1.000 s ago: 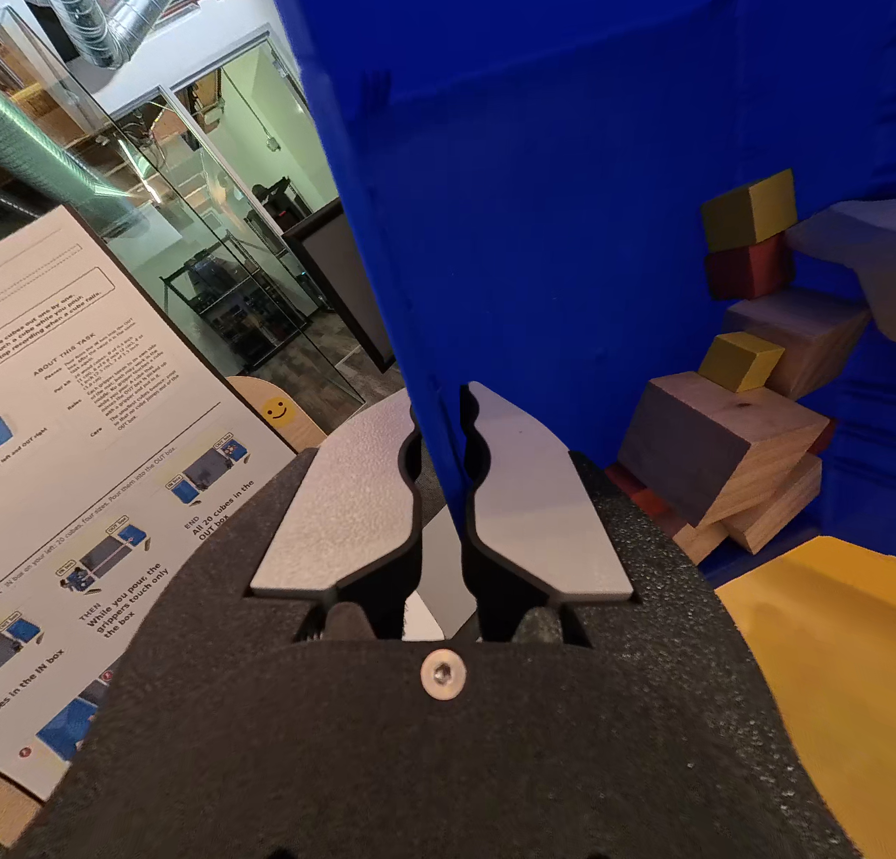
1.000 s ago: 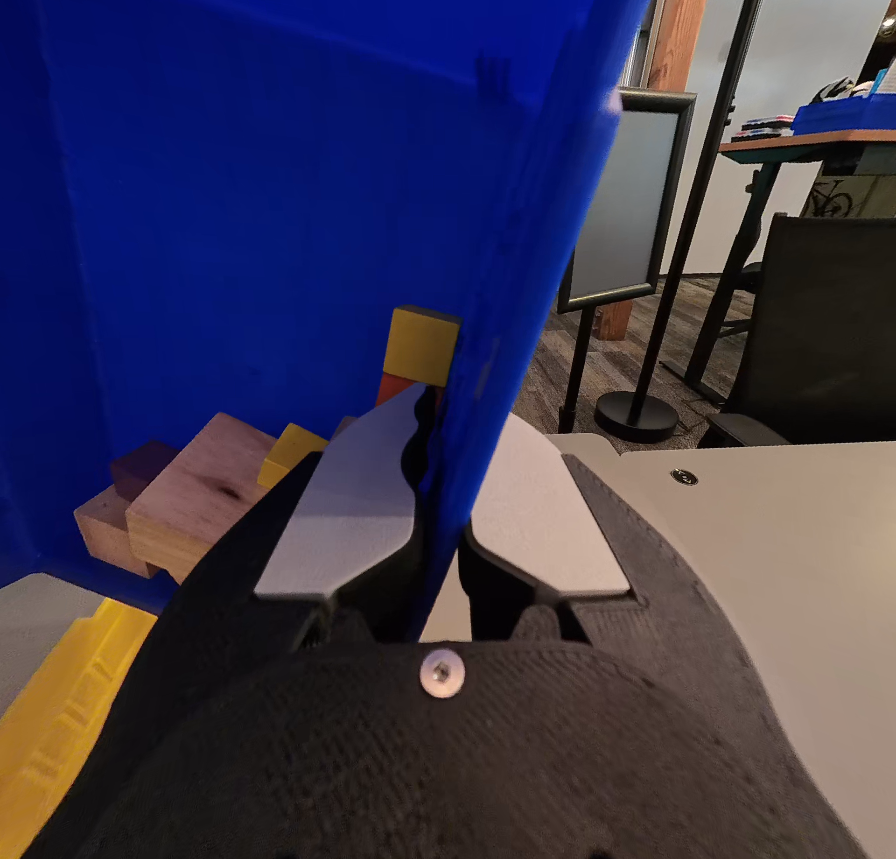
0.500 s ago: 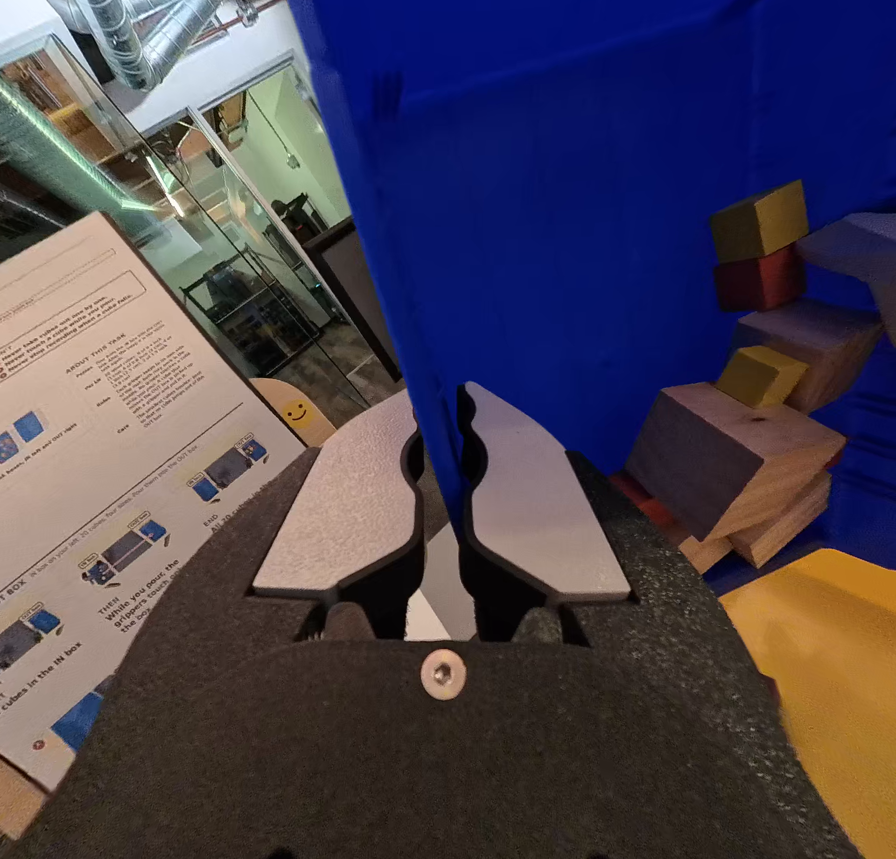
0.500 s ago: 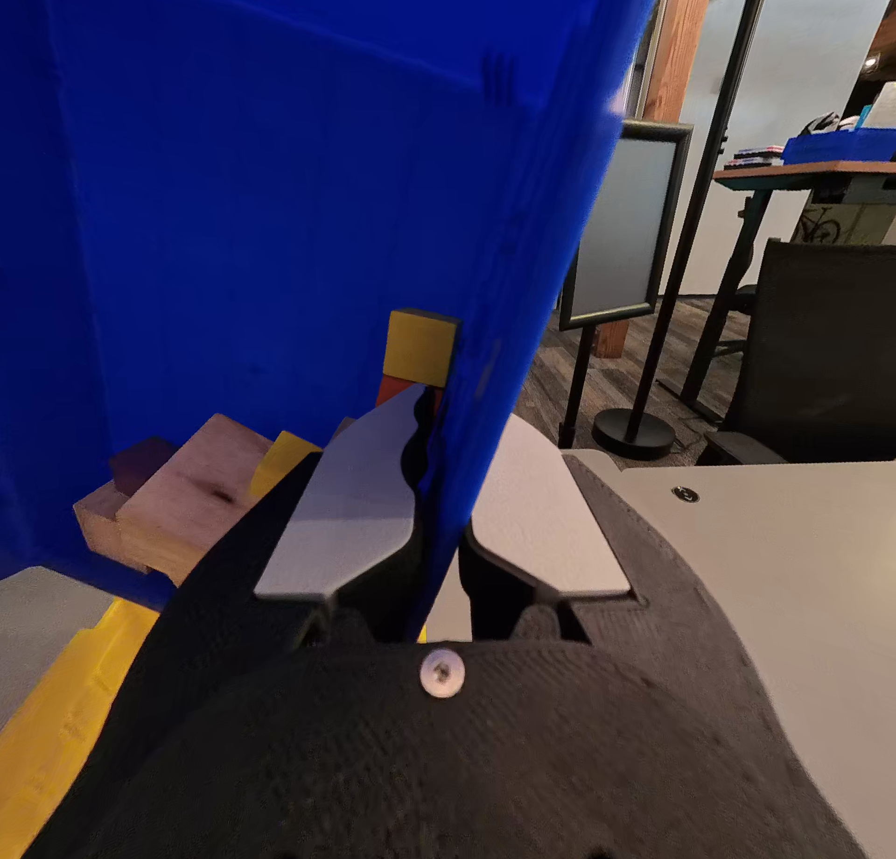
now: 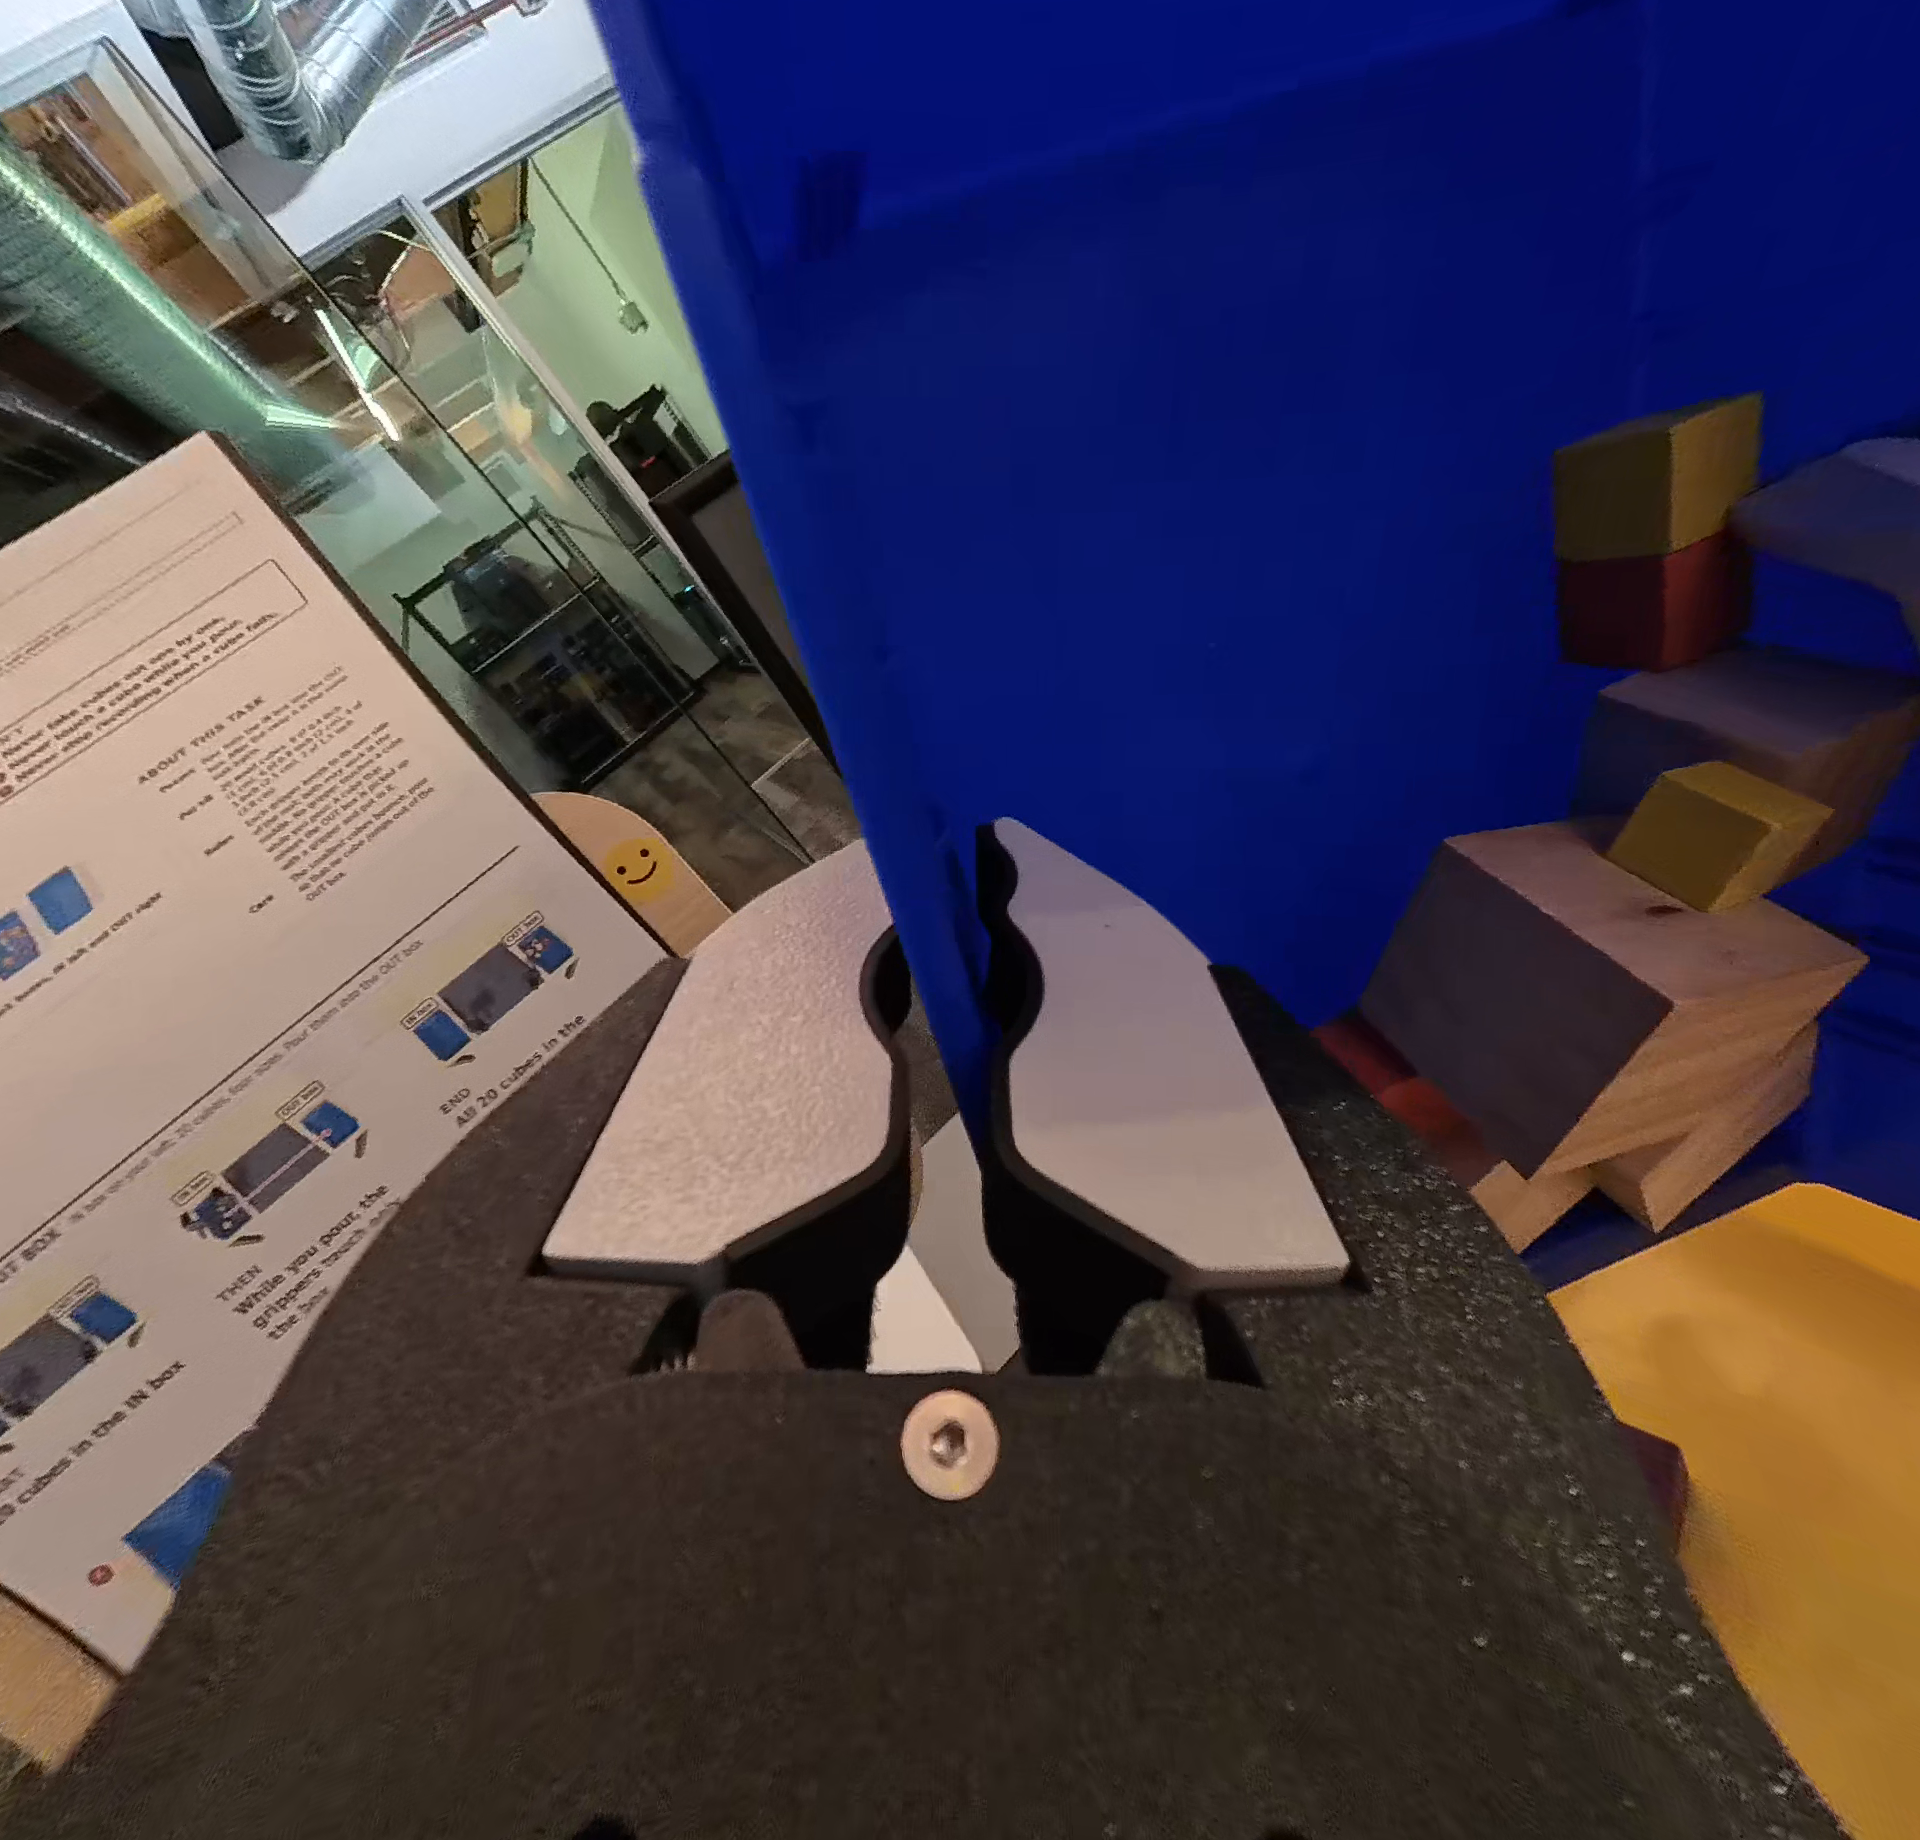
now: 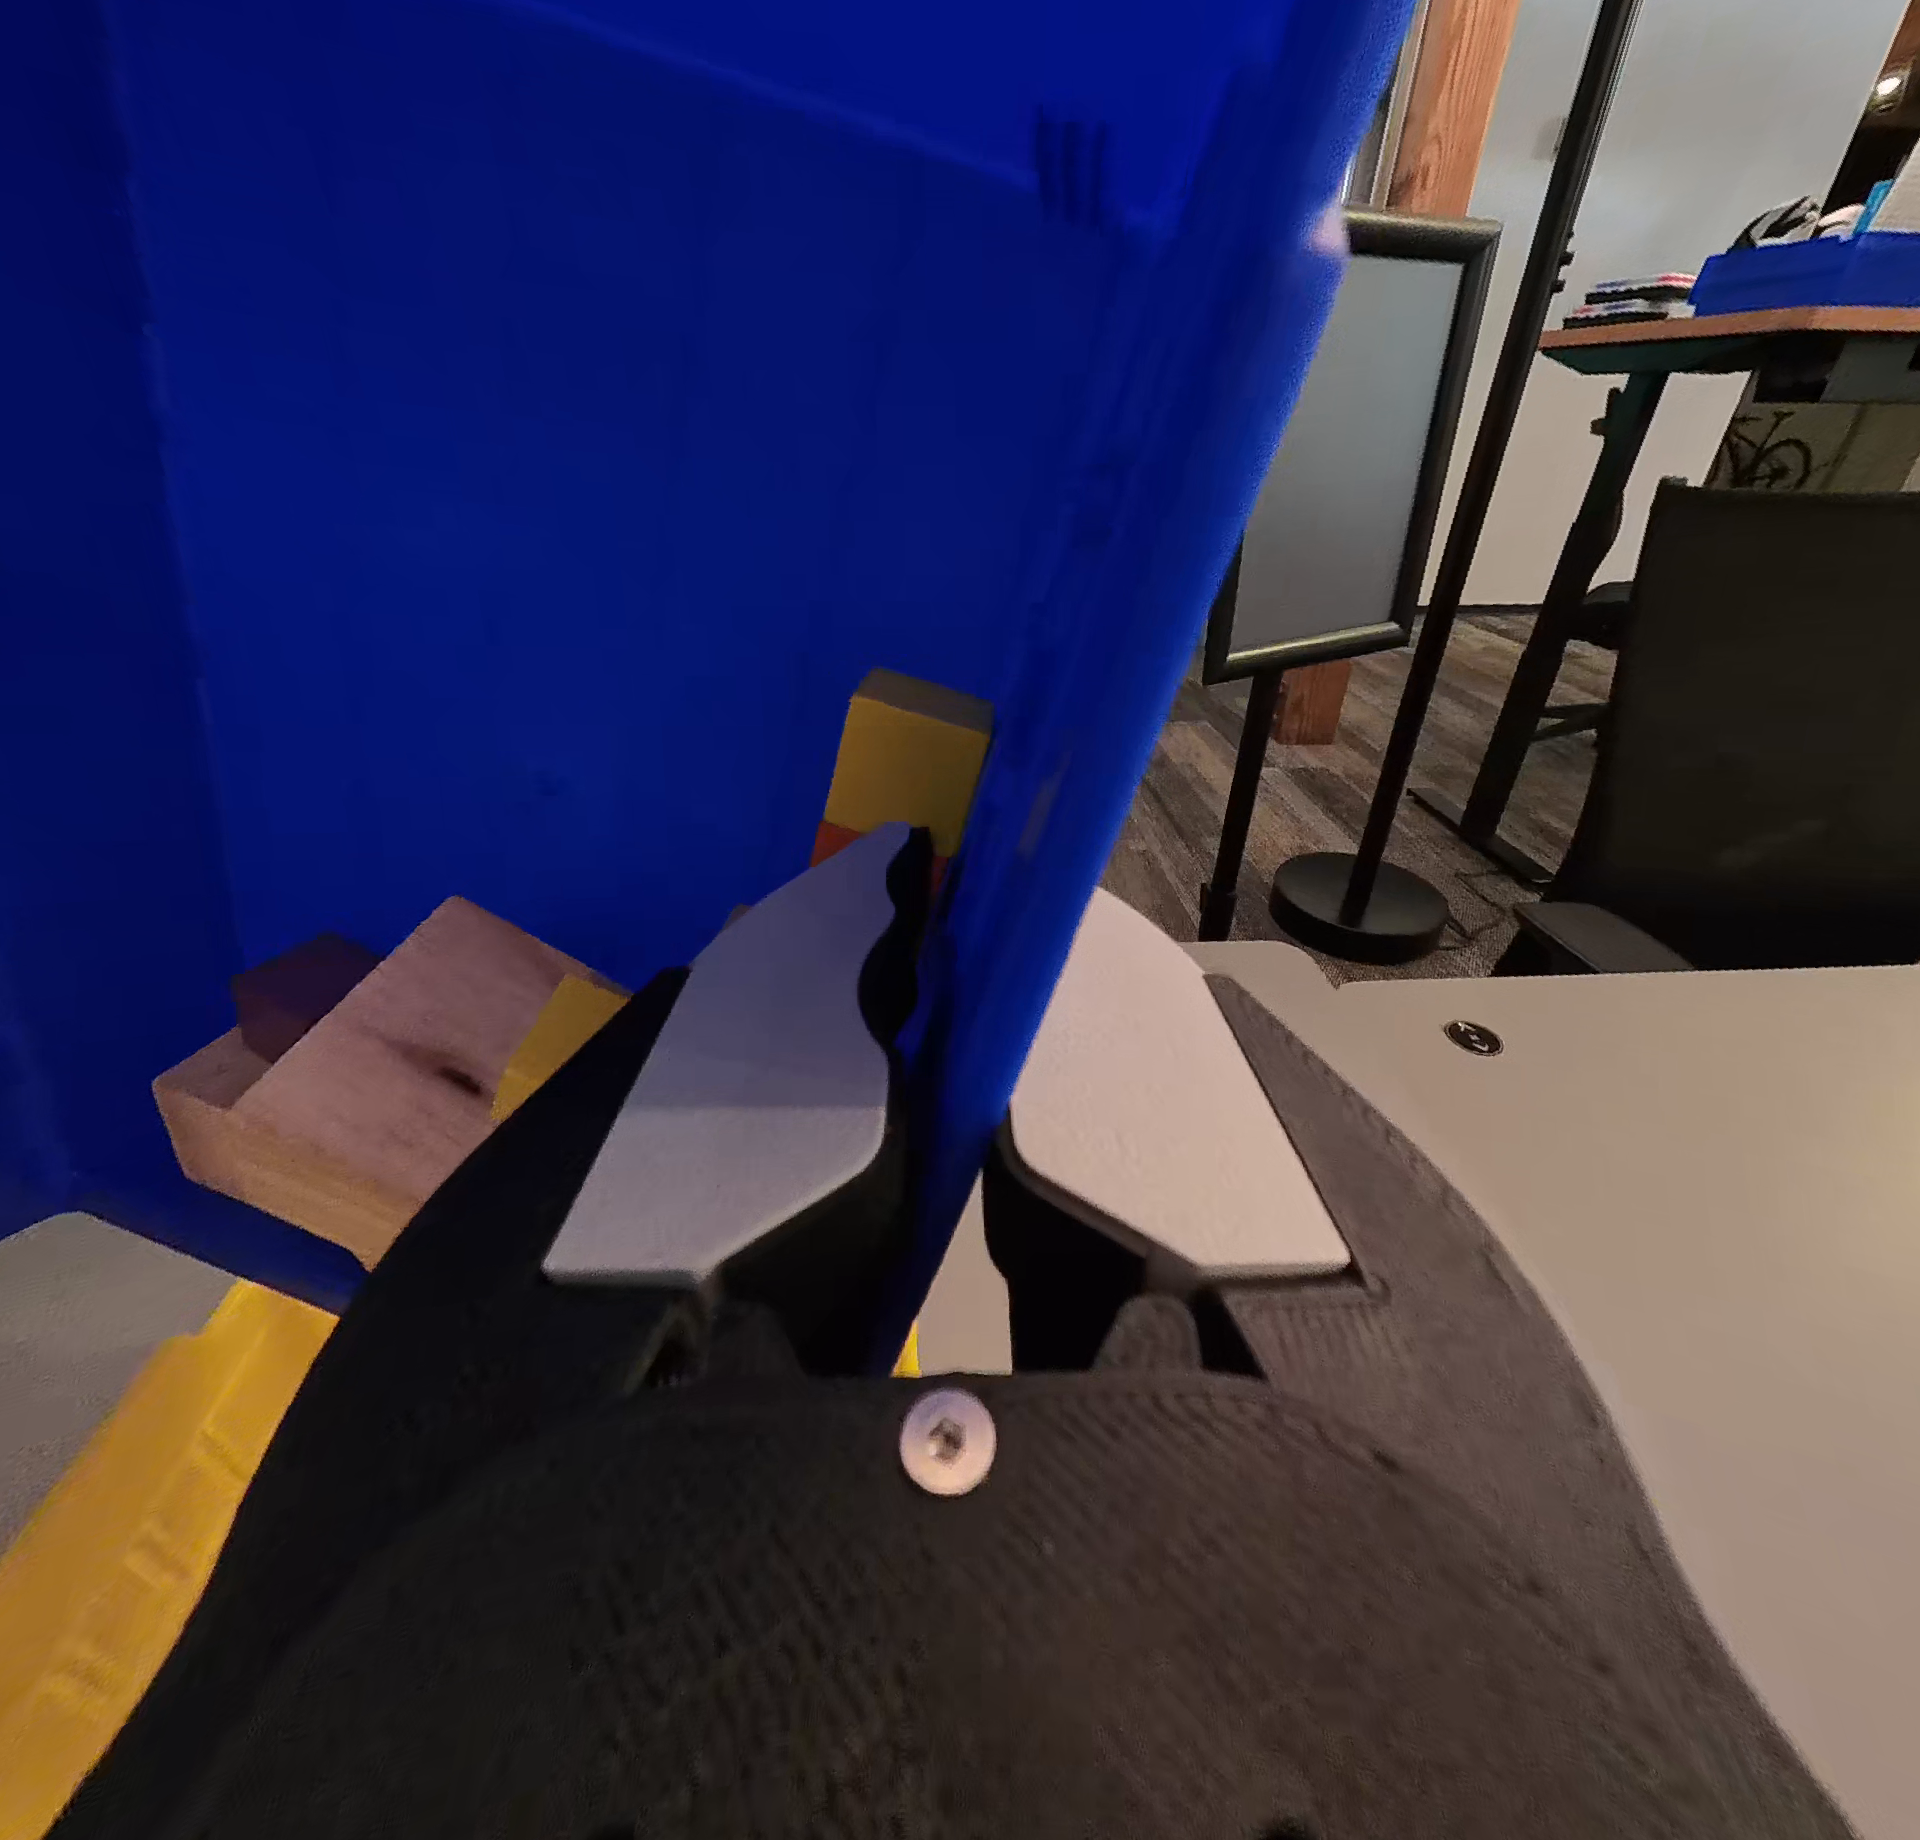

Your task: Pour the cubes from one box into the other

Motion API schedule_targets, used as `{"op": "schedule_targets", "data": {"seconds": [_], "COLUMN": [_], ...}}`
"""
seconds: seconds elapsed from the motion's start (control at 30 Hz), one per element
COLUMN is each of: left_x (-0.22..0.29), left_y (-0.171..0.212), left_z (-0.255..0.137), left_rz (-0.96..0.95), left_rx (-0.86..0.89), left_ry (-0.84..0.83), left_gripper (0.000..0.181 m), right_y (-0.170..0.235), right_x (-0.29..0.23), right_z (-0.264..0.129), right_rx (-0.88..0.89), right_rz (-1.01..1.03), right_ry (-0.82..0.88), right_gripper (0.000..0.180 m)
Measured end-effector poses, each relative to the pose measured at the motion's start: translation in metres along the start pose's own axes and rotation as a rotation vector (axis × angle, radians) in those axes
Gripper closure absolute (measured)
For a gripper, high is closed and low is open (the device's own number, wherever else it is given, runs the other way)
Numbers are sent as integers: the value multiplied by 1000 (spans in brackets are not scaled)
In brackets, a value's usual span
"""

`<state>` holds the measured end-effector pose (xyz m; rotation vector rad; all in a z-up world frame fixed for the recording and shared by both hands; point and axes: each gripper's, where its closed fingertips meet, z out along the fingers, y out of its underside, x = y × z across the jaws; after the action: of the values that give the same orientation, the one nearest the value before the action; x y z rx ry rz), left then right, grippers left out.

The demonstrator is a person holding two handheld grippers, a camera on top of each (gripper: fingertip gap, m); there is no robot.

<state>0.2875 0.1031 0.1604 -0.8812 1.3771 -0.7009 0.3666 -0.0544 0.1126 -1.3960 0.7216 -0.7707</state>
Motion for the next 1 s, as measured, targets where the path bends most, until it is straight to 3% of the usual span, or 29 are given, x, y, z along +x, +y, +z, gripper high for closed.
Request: {"op": "schedule_targets", "data": {"seconds": [0.27,0.57,1.0], "left_x": [-2,1,3], "left_y": [-11,5,2], "left_z": [-7,4,4], "left_rz": [-17,10,5], "left_rx": [85,-15,5], "left_ry": [12,5,19], "left_gripper": [171,171,170], "right_y": [-15,6,5], "right_x": [0,-1,2], "right_z": [-8,4,3], "right_rx": [83,-22,-6], "right_rz": [-32,5,0], "right_ry": [23,-6,-3], "right_gripper": [173,172,171]}}
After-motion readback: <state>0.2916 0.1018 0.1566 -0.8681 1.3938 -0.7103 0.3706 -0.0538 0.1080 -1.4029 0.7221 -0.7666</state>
